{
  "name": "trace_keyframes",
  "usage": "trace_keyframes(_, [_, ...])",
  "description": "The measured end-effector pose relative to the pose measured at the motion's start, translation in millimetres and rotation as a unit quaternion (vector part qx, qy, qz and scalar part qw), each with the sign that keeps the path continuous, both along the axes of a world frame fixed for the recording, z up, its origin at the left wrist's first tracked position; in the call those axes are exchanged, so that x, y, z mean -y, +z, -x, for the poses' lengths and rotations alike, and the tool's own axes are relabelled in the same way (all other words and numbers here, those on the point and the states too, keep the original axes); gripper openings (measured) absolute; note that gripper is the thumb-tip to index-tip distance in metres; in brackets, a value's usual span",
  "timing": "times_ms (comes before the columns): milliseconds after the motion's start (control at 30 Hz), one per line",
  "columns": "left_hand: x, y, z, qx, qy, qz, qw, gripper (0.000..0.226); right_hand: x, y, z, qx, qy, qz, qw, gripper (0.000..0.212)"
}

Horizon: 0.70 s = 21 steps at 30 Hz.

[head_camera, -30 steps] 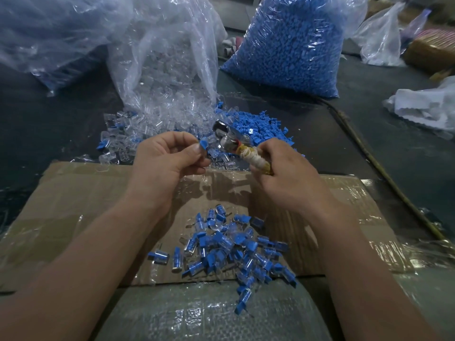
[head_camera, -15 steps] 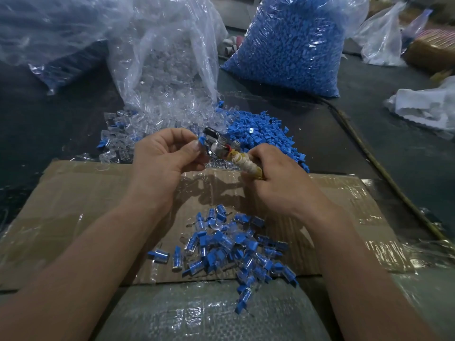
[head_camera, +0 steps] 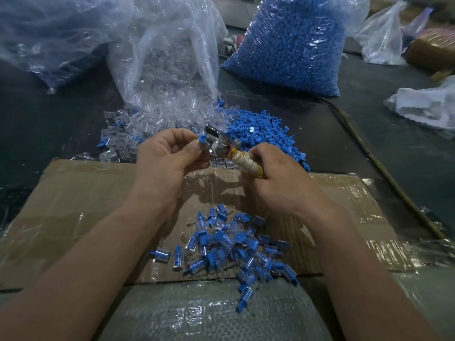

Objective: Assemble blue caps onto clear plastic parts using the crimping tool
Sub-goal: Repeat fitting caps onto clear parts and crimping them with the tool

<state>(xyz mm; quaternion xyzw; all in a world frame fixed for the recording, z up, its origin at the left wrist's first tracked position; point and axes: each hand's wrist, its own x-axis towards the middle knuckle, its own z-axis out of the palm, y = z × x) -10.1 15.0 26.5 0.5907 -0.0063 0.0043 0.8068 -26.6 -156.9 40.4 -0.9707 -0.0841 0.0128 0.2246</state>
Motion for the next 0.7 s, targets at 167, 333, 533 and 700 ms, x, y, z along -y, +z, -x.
trace_keyframes(167, [2.6,1.4,2.0,0.004,0.001,-0.008,1.000,0.013,0.5,-0.1,-0.2,-0.003,0.001,-0.002,1.000,0.020])
trace_keyframes(333, [3.0,1.9,3.4,0.011,0.005,-0.009,1.000,0.011,1.5,0.9,0.0,-0.002,0.011,0.018,1.000,0.019])
trace_keyframes(533, [5.1,-1.0,5.2,0.023,0.024,-0.035,0.999,0.013,-3.9,1.1,-0.1,0.011,0.022,0.048,0.999,0.017])
trace_keyframes(700, [4.3,-2.1,5.5,0.029,0.030,-0.051,0.998,0.013,-8.1,2.9,0.2,0.009,0.018,0.035,0.999,0.015])
